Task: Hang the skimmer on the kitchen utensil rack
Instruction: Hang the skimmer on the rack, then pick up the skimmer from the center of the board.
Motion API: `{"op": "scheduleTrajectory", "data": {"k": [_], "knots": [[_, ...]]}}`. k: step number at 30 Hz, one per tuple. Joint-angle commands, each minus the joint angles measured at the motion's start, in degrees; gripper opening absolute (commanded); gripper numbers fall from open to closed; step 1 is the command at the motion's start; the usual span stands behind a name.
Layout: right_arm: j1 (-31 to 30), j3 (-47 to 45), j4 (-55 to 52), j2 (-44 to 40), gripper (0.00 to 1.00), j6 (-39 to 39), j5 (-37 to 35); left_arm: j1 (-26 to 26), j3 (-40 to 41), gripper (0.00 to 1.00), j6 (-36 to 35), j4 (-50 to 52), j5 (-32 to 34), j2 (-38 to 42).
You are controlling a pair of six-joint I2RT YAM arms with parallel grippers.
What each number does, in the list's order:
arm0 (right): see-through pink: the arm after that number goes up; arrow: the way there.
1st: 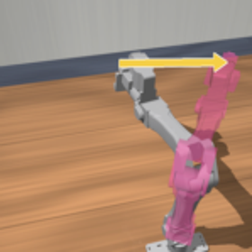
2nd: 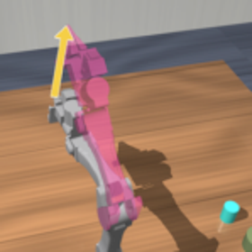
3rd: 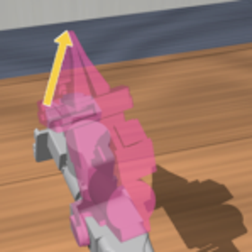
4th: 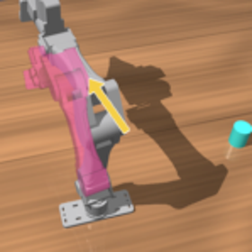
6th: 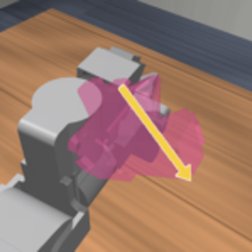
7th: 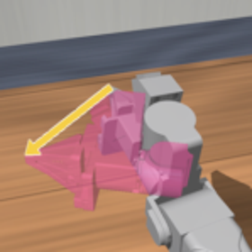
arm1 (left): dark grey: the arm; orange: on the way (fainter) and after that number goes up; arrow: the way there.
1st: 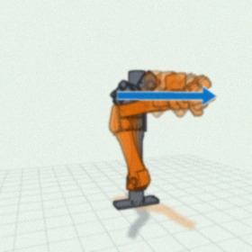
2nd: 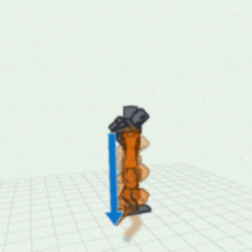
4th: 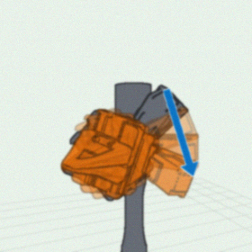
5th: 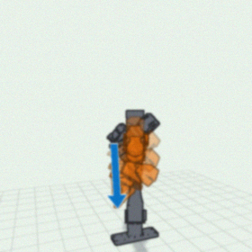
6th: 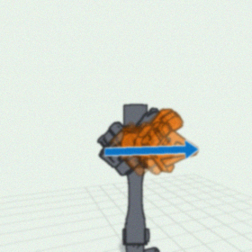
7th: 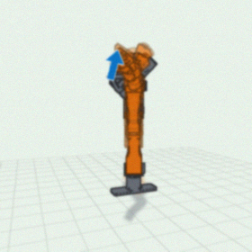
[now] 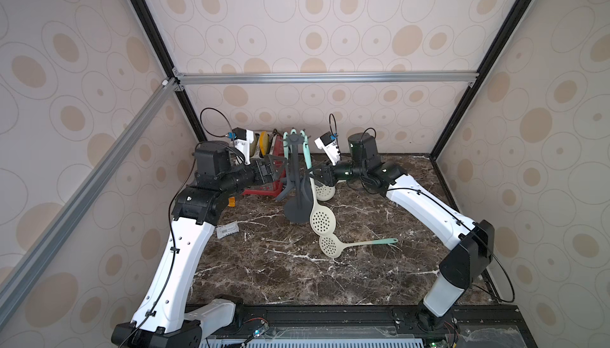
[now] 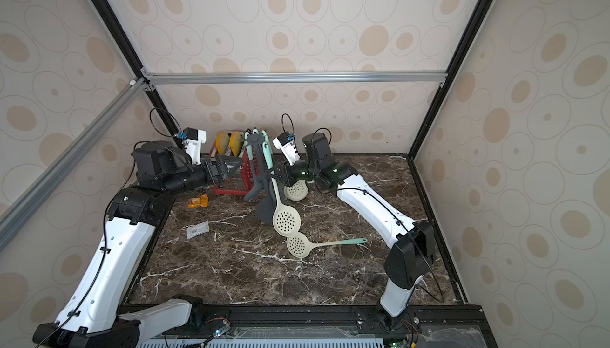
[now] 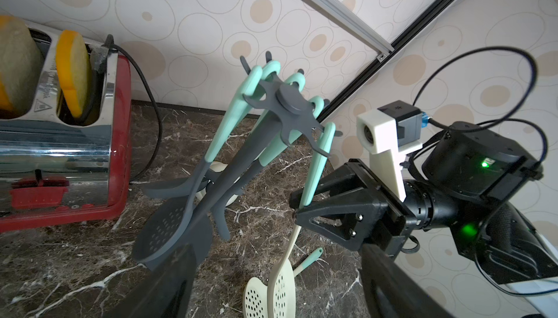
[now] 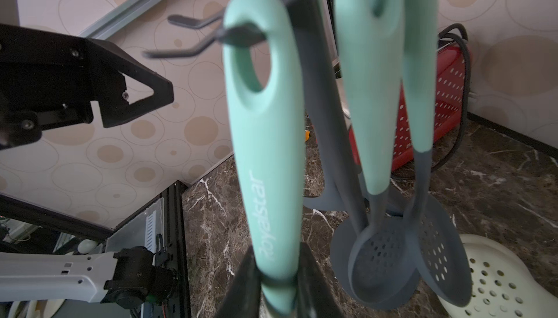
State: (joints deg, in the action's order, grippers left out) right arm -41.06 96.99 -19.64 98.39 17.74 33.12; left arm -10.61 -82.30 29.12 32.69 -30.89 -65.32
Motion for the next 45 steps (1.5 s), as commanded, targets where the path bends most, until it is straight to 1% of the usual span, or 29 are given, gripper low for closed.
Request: {"op": "scheduleTrajectory", "data": {"k": [1, 4, 6, 8, 10, 12, 13, 15, 17, 20, 22, 24, 26, 29, 35, 39, 45], "knots": [[0.44, 1.28, -6.39, -1.26, 0.44, -3.01, -3.95, 0.34, 1.37, 0.86, -4.65, -2.46, 0.78, 2.76], [0.54, -0.28, -6.6, -6.37, 0.61, -5.05, -7.48, -0.82, 2.87, 0.86, -7.59, -0.44, 4.79, 5.21], [0.63, -4.34, -6.58, -11.1, 0.67, -6.69, -11.11, -4.41, 3.54, 0.86, -10.65, 2.96, 11.72, 7.02], [0.58, -9.51, -7.85, -15.69, 0.67, -8.58, -14.31, -7.54, 5.19, 0.86, -11.25, 5.51, 16.09, 8.45], [0.52, -15.83, -9.83, -20.13, 0.65, -10.31, -17.36, -9.51, 8.51, 0.86, -9.18, 4.78, 16.7, 10.08], [0.45, -22.94, -11.09, -24.9, 0.63, -10.65, -20.36, -12.89, 13.18, 0.85, -7.02, 4.04, 18.62, 12.03], [0.35, -26.79, -11.65, -27.26, 0.62, -10.11, -22.54, -15.29, 15.78, 0.85, -5.85, 1.71, 20.08, 13.14], [0.28, -32.71, -13.6, -31.33, 0.6, -7.45, -26.0, -19.69, 20.83, 0.84, -3.35, 0.4, 22.93, 14.62], [0.12, -38.6, -15.75, -35.83, 0.57, -2.76, -29.44, -23.13, 26.56, 0.82, 0.19, -1.79, 24.35, 15.91], [0.01, -46.99, -16.15, -42.69, 0.55, 5.3, -30.82, -27.05, 35.48, 0.8, 5.72, -6.19, 26.15, 17.68], [0.01, -50.62, -17.75, -46.2, 0.55, 10.34, -31.89, -29.04, 40.93, 0.8, 9.1, -9.79, 26.54, 18.21], [0.14, -52.84, -19.62, -48.88, 0.56, 14.51, -33.07, -30.87, 45.0, 0.8, 11.73, -12.82, 26.93, 17.39], [0.83, -54.11, -20.52, -50.69, 0.57, 16.55, -32.04, -32.45, 47.07, 0.8, 13.16, -15.19, 26.98, 15.55], [1.68, -54.41, -20.53, -51.82, 0.58, 17.6, -29.21, -33.76, 47.67, 0.81, 13.97, -18.27, 26.31, 11.66], [1.77, -51.06, -22.25, -51.67, 0.59, 16.61, -29.81, -35.18, 47.54, 0.81, 14.86, -24.44, 24.7, 3.84], [1.78, -49.55, -23.85, -52.13, 0.59, 15.9, -30.84, -35.27, 47.6, 0.78, 15.9, -28.73, 23.72, -1.14], [1.77, -49.86, -25.05, -53.68, 0.58, 16.27, -31.3, -35.5, 44.46, 0.69, 15.89, -32.0, 22.2, -9.64]]}}
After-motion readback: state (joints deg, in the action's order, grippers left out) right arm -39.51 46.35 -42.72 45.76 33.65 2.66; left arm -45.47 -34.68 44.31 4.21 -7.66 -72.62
